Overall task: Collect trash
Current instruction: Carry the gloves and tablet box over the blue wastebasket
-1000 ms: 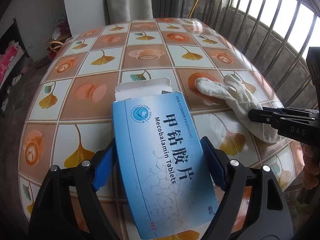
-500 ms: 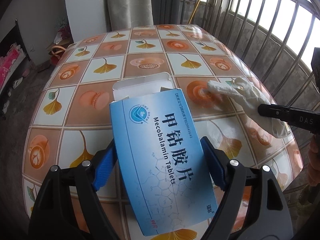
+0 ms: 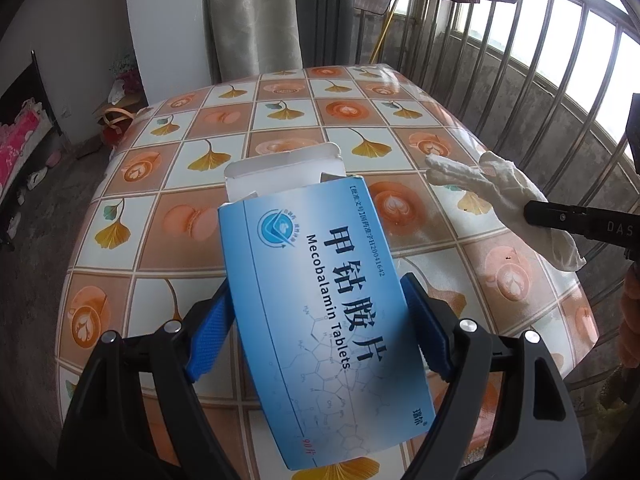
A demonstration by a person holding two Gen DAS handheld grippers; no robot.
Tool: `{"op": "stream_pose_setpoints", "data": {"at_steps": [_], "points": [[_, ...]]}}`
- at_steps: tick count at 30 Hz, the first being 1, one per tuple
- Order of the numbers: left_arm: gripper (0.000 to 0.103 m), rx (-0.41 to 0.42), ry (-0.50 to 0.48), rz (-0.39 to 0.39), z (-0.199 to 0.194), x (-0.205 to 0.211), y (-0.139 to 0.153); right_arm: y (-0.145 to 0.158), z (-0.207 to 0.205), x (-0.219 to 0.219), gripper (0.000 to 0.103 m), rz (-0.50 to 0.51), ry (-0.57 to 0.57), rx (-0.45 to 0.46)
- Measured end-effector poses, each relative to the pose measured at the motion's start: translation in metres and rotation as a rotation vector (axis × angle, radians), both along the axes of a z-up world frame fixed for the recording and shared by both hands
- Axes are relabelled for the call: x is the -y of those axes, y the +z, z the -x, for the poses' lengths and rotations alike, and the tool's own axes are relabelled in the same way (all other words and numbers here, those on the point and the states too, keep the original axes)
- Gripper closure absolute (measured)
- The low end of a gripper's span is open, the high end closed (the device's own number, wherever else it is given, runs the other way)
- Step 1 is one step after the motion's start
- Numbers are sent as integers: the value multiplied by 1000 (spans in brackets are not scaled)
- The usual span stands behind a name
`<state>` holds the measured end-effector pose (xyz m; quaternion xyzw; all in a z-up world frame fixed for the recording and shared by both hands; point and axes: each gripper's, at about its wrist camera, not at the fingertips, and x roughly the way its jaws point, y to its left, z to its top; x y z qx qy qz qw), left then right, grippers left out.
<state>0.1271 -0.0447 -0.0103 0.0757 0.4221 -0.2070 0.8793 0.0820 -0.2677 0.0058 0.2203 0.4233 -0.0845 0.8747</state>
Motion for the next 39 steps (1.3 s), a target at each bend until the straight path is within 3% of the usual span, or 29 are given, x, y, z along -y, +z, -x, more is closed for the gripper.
{"op": "stream_pose_setpoints", "data": {"at_steps": [13,22,30,39], "points": [[27,94,-41,-4,22,21,33,24,37,15,92,-2,-43,77],[27,146,-157,27,41,70,61,48,90,51,92,13,-159,153],[27,128,-397,96,58,165,80,58,183,110,92,24,-407,209],[27,-79,-702,175,91,311,53,15,306,189,92,-64,-753,195]]}}
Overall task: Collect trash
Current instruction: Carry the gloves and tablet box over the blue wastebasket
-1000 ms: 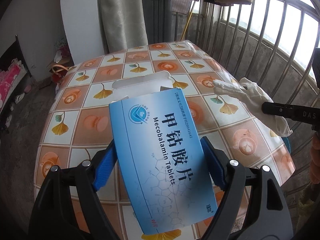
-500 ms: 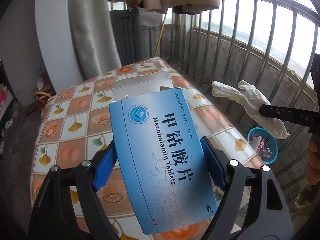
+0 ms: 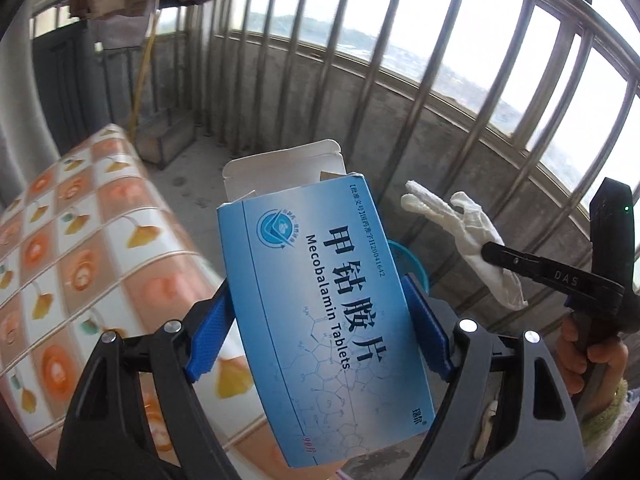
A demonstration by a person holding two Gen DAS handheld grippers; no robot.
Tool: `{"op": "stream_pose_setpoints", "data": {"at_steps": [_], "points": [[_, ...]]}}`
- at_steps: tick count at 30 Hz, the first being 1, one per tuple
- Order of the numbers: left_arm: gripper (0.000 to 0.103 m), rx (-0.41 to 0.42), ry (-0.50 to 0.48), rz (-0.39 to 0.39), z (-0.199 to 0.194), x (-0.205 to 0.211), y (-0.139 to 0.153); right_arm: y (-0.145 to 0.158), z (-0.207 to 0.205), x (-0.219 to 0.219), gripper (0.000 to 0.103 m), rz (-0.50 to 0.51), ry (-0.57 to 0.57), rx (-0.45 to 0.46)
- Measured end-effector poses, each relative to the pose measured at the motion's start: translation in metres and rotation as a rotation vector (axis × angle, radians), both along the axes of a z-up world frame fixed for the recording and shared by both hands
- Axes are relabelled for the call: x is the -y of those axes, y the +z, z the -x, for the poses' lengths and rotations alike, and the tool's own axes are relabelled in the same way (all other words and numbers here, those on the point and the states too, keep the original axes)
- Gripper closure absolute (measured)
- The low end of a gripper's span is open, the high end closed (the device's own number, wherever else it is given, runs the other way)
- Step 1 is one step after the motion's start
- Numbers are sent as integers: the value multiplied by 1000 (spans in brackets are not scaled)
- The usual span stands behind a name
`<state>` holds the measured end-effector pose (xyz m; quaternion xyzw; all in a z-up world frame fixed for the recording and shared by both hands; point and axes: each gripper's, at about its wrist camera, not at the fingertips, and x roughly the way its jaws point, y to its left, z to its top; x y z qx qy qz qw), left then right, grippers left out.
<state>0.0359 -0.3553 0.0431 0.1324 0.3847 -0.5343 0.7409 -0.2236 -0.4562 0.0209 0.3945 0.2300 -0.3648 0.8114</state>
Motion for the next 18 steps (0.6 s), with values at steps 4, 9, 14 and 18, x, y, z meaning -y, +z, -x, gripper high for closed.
{"op": "stream_pose_setpoints", "data": {"at_steps": [4,9,14,18], "points": [[27,-86,-85,-66,13,71,-36,-38,37,34,92,-105,-111,24],[27,-179,-129,-149,20,154,-83,-85,58,79,92,-214,-199,65],[22,-201,-122,-191,26,228,-121,-138,67,140,86,-283,-302,95],[18,-235,-46,-240,15,262,-149,-190,63,177,57,-351,-357,43]]}}
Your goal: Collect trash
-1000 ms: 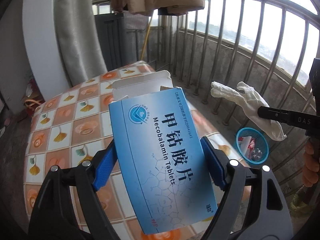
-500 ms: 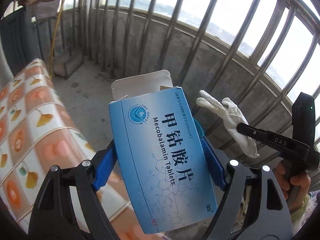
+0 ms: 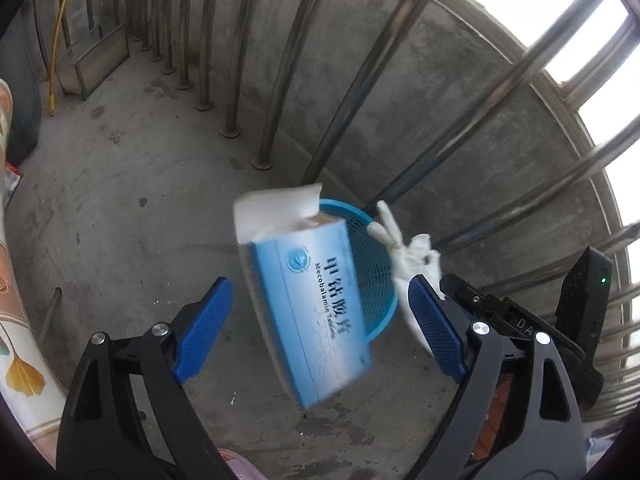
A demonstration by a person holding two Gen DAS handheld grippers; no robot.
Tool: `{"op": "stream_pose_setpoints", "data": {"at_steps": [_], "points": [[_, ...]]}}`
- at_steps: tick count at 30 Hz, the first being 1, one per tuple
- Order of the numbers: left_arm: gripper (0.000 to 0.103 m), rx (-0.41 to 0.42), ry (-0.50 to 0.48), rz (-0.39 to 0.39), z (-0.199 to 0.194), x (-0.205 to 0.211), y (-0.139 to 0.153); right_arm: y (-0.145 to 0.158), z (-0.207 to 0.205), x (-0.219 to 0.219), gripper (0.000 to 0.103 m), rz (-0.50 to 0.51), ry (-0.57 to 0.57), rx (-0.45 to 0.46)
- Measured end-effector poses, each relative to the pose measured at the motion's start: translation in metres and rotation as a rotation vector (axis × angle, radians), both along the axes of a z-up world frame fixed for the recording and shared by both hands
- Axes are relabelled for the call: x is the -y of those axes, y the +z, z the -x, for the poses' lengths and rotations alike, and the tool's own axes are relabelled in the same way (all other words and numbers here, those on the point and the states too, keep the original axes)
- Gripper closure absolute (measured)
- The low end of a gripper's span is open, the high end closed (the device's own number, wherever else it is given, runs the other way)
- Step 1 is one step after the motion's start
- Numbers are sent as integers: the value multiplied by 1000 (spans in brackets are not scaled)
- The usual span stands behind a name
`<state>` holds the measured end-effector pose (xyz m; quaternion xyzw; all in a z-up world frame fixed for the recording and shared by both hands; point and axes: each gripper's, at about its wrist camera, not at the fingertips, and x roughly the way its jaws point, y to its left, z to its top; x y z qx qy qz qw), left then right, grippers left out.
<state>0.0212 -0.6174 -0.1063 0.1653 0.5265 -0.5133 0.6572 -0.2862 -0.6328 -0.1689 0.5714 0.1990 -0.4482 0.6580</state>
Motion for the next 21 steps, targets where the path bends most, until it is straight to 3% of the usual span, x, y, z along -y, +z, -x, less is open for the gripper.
{"op": "stream_pose_setpoints", "data": {"at_steps": [4,6,15,18,21], "points": [[18,-54,40,25,-16,-18,2,-21,0,1,57,-19,-9,-10],[18,-38,29,48,-20,-27,11,-20,-1,-4,56,5,-3,-18],[18,25,16,221,-28,-95,85,26,-8,-36,52,146,62,-67],[18,39,36,259,-36,-127,108,43,-25,-50,50,195,138,-49],[18,78,49,267,-44,-164,126,50,-55,-59,41,214,245,-54]]}}
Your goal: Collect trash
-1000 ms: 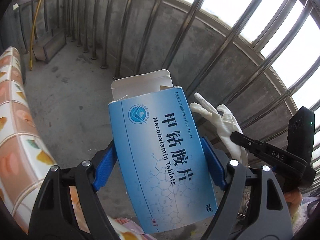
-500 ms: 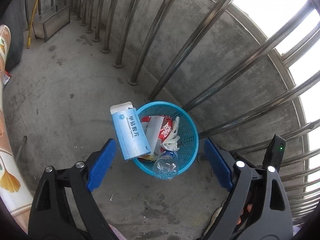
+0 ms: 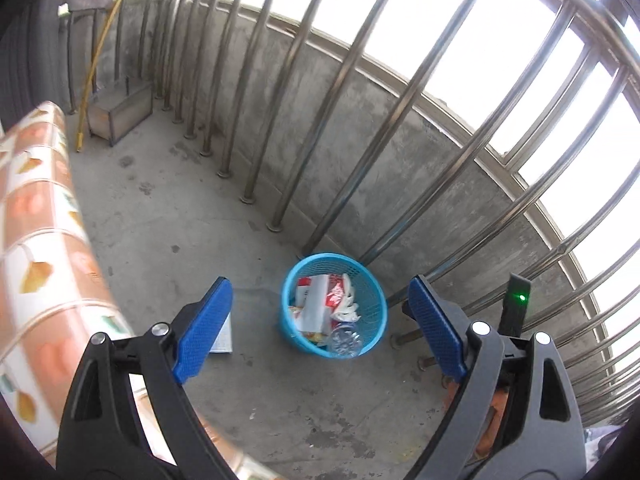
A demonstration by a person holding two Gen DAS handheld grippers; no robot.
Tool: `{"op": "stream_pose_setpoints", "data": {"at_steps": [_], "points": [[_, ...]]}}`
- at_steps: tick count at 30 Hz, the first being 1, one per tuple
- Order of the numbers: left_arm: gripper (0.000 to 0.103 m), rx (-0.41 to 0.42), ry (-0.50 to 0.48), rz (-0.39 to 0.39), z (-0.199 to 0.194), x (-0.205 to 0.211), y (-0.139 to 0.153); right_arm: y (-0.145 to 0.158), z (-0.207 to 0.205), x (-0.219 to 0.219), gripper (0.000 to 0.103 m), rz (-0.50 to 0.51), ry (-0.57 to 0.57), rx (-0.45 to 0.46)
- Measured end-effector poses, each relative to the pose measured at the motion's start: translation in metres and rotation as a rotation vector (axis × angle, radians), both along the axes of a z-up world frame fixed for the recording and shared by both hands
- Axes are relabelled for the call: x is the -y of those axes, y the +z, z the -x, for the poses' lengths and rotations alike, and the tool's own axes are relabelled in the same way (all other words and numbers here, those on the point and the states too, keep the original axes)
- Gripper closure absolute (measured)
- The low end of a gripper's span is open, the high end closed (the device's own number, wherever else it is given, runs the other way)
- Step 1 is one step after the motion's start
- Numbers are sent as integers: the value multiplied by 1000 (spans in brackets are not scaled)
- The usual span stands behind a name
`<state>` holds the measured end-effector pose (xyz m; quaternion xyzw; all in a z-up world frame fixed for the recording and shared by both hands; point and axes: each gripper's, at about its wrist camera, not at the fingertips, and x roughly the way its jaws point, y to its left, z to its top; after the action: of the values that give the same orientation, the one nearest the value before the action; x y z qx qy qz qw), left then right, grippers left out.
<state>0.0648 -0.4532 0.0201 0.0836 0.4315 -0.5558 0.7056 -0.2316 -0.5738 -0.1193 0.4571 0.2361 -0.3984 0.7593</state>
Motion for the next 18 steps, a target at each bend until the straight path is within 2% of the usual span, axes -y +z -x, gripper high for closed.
{"op": "stream_pose_setpoints", "data": {"at_steps": [2,5,9,10,13,16,18], "points": [[18,32,23,-11,-8,-30,9,-6,-34,-5,35,-9,96,-16],[17,52,84,-18,-25,-81,22,-32,-94,-10,32,-73,229,-67],[14,83,181,-27,-49,-154,33,-100,-180,-10,26,-194,376,-173],[13,98,208,-30,-53,-173,35,-127,-204,-6,24,-222,405,-221],[12,145,304,-56,-67,-227,38,-191,-252,1,21,-275,406,-328],[12,164,426,-86,-80,-278,35,-262,-284,17,19,-339,344,-424],[12,171,497,-100,-86,-308,31,-297,-298,21,19,-369,312,-473]]}}
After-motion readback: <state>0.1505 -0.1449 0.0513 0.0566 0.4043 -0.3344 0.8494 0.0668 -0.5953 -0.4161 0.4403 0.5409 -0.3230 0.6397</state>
